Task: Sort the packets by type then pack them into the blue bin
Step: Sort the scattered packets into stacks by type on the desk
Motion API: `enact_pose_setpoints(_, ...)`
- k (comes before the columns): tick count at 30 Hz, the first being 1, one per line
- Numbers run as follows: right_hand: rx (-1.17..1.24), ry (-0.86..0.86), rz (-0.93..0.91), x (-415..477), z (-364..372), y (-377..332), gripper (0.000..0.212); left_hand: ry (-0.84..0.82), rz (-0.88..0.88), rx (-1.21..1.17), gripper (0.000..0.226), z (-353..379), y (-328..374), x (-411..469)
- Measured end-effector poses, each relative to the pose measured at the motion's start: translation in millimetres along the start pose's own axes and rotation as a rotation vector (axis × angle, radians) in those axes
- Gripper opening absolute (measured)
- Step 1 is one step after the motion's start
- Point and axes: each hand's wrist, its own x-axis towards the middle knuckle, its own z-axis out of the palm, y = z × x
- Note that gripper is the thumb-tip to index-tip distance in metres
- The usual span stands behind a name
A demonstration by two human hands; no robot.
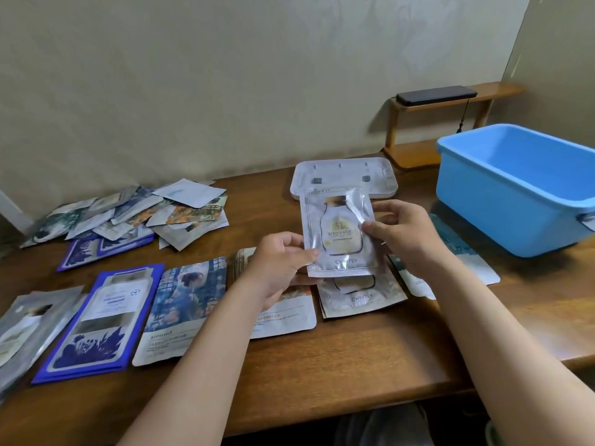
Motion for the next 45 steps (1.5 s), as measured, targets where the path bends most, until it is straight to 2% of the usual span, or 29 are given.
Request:
enact_pose_setpoints(9,-0.130,-0.046,0.012,3,-11,11,0.048,-0.088,-0.080,-0.009,0.020,-3,2,-8)
enact_pose_setpoints(17,-0.685,-0.063,-0.033,-3,-12,11,0.040,-0.021,-0.040,0.297,0.020,-1,-2,-7)
enact_pose_setpoints(20,-0.788,-0.028,0.000,-3,-9,7,0.041,0.028,-0.019,0.318,0.017,-1,-5,-6)
enact_pose_setpoints(25,-0.631,0.010,0.124,-2,-5,3,0.037,0.125,0.025,0.306,0.008,-2,-10,-3)
enact_pose_setpoints(28,-0.544,-0.003,0.139,-2,-3,2,0.010,0.140,0.040,0.308,0.009,-1,-12,-3)
enact_pose_setpoints(31,-0.449,0.004,0.100,-4,-3,1,0.015,0.149,0.055,0.314,0.011,-1,-13,-4)
enact_pose_setpoints(34,-0.261,-0.093,0.194,-6,-2,-2,0.011,0.147,0.064,0.310,0.011,-1,-13,-4)
enact_pose_setpoints(36,-0.206,-0.140,0.267,-5,-3,-3,0.016,0.144,0.061,0.302,0.011,-1,-13,-4)
enact_pose_setpoints(38,-0.115,-0.102,0.278,-5,-10,-7,0.015,0.140,0.050,0.278,0.011,-2,-13,-4)
enact_pose_setpoints(42,0.140,0.090,0.246,-6,-34,-15,0.012,0.141,0.036,0.261,0.011,-2,-12,-4)
enact_pose_setpoints(45,0.286,0.124,0.258,-4,-45,-15,0.015,0.144,0.031,0.277,0.013,-2,-12,-4)
